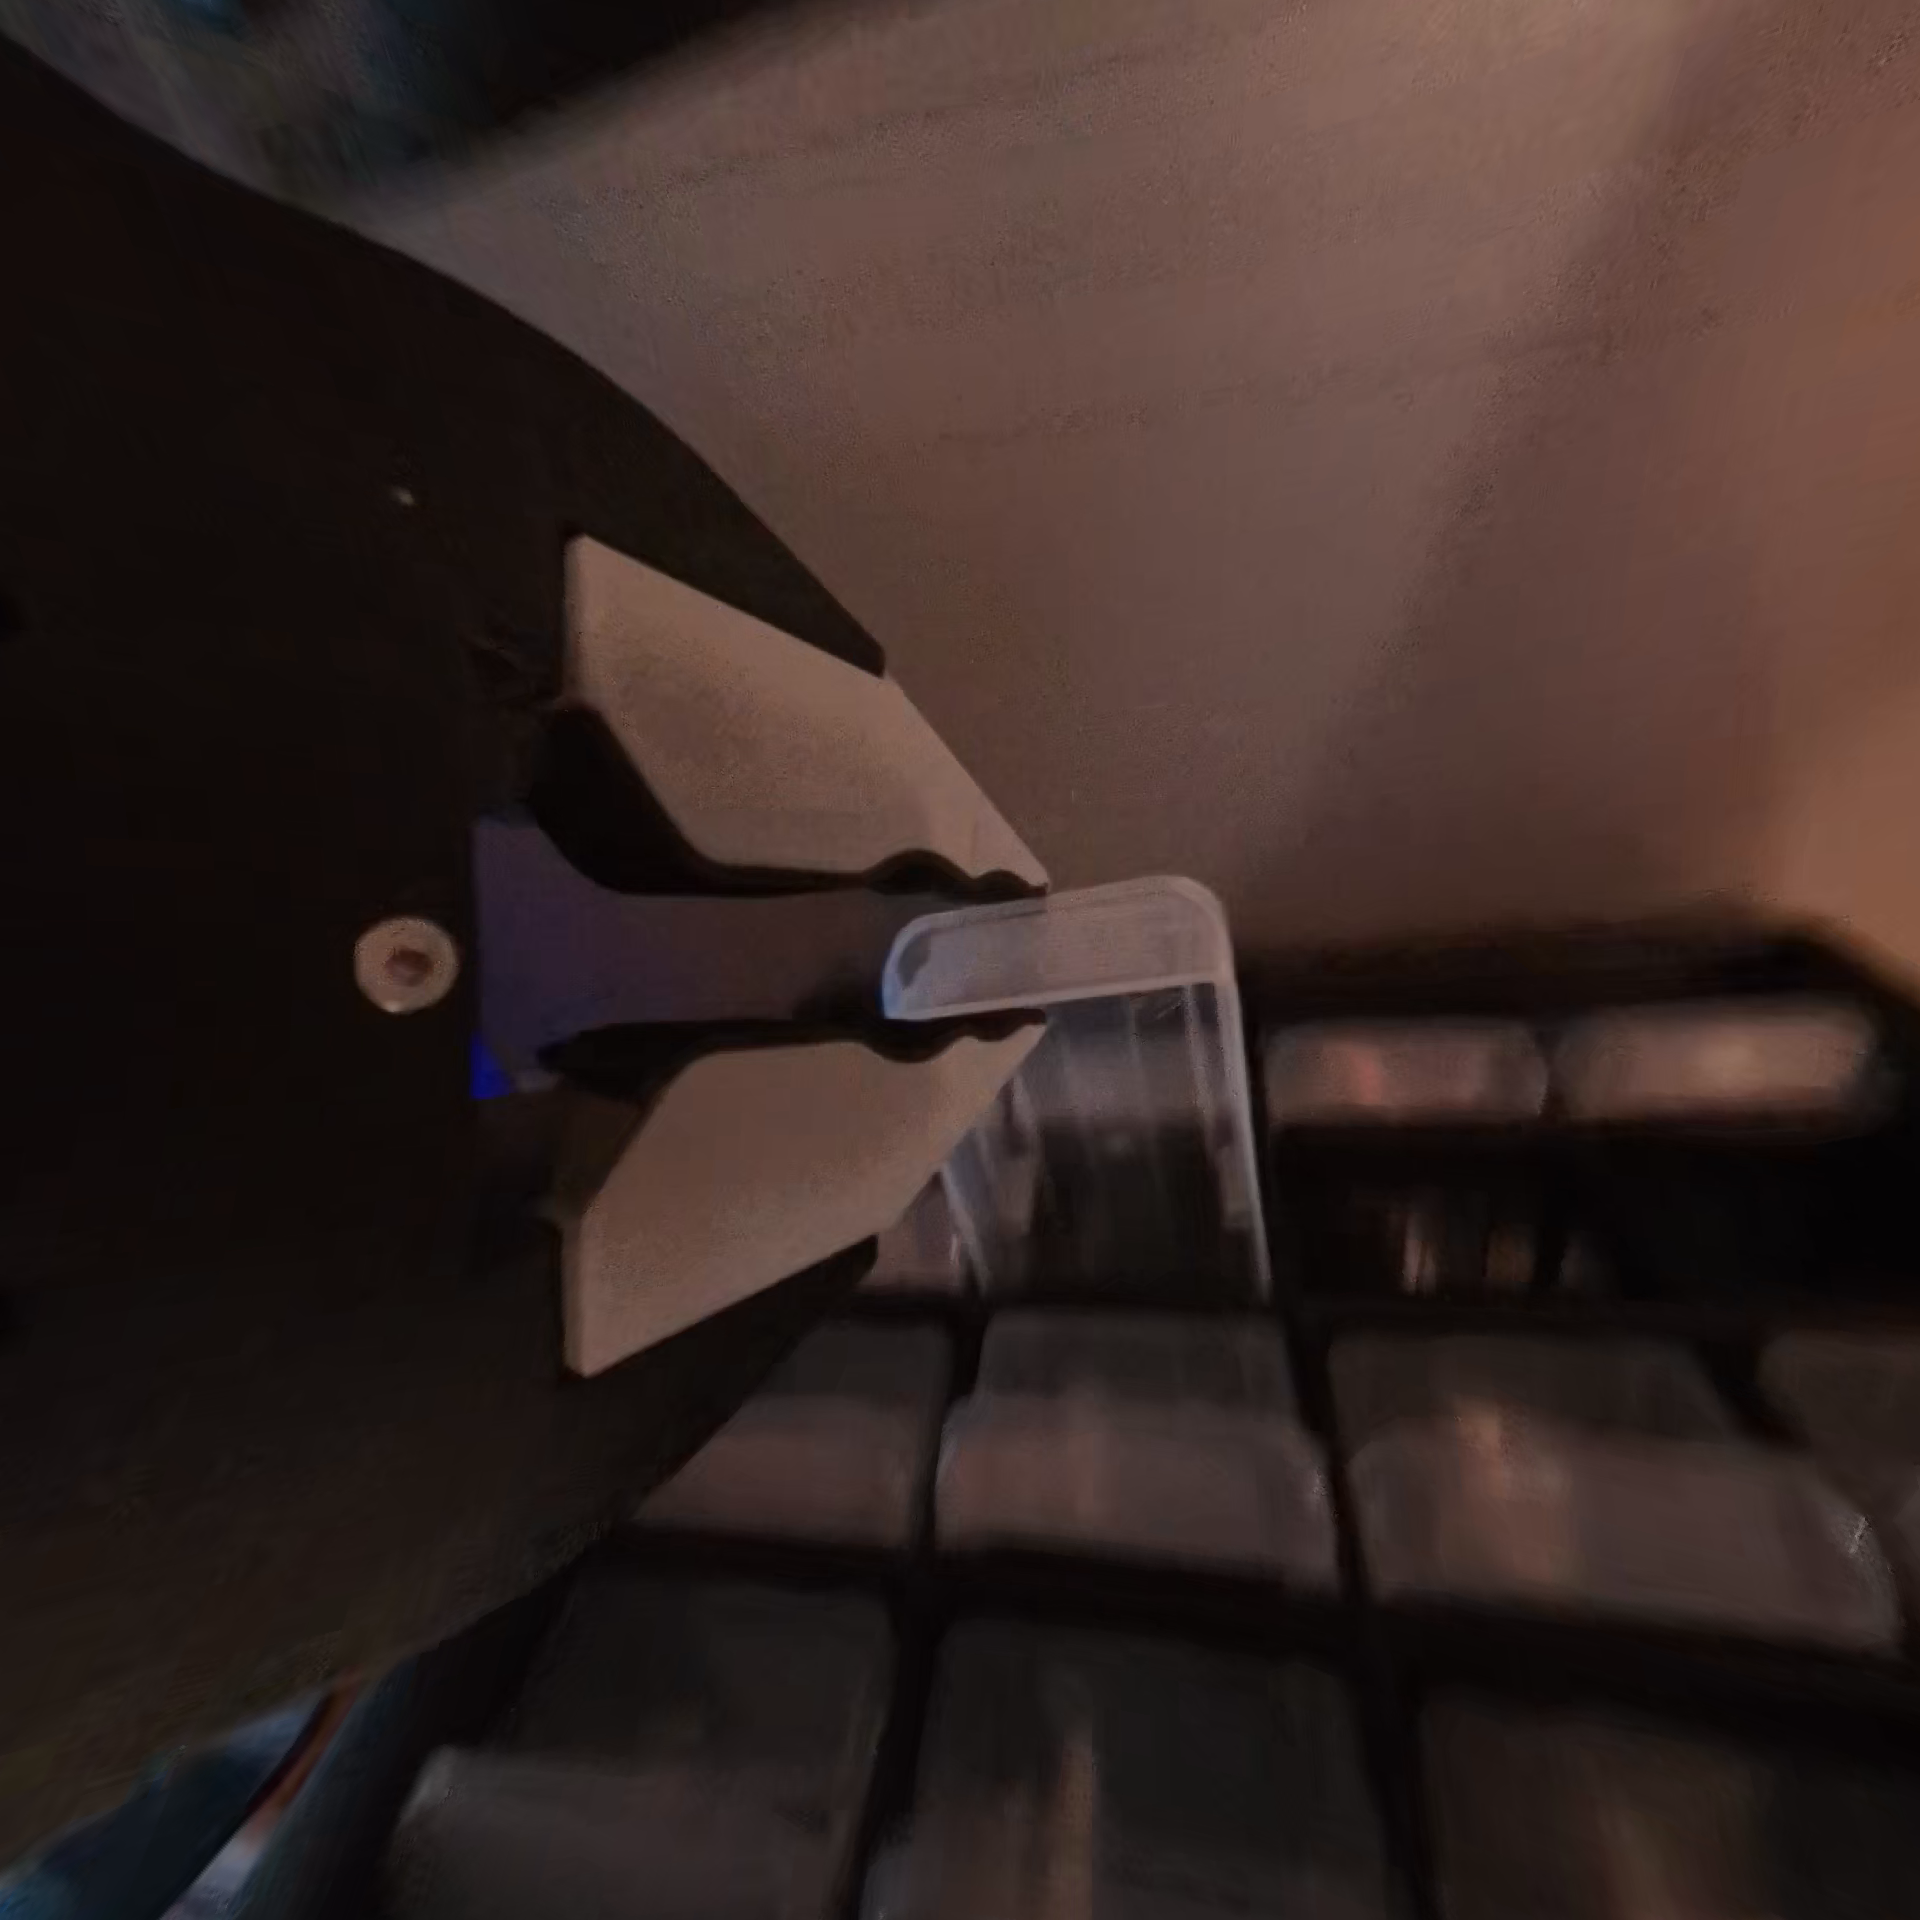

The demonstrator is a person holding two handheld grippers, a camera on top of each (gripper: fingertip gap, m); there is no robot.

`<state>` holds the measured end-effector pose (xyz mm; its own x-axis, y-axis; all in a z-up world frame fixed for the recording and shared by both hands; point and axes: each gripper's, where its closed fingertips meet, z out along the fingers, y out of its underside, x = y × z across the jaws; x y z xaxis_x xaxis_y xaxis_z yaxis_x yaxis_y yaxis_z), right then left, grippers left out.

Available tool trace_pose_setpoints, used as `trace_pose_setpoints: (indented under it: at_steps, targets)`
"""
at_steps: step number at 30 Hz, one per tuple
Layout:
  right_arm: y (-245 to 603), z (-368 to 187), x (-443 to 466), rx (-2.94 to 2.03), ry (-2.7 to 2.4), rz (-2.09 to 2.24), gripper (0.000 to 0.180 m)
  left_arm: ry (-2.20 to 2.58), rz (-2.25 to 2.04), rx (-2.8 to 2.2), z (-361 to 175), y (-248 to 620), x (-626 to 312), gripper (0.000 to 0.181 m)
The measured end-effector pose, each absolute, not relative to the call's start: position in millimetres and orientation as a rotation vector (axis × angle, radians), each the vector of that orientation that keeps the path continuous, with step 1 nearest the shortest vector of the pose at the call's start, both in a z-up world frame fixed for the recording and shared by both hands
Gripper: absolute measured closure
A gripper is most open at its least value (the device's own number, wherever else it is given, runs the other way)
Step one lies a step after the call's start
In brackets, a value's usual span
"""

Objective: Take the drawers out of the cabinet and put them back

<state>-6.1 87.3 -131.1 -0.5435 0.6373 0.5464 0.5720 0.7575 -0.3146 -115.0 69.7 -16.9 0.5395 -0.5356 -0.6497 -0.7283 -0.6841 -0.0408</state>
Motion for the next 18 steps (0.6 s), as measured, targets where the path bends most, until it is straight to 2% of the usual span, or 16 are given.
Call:
trace_pose_setpoints:
  at_steps: [2, 5, 11, 12, 14, 15, 18]
  targets:
    - [100, -132, -17, -0.939, -2.19, 0.114, 0.159, 1.038, 0.88, -2.468, -17, 70, -115, 0.12]
    - [90, -125, -12, -0.976, -2.171, 0.244, 0.134, 1.029, 0.875, -2.461, -17, 70, -115, 0.12]
    - [58, -91, 11, -0.918, -2.138, 0.565, 0.126, 1.041, 0.875, -2.469, -17, 70, -115, 0.121]
    - [42, -90, 16, -0.878, -2.179, 0.68, 0.134, 1.041, 0.874, -2.469, -17, 70, -114, 0.12]
    - [11, -94, 30, -0.759, -2.299, 0.882, 0.166, 1.038, 0.875, -2.467, -17, 70, -115, 0.12]
    - [1, -98, 35, -0.7, -2.346, 0.949, 0.173, 1.035, 0.875, -2.466, -17, 70, -114, 0.12]
    - [1, -105, 25, -0.698, -2.344, 1.051, 0.18, 1.032, 0.886, -2.469, -17, 70, -115, 0.12]
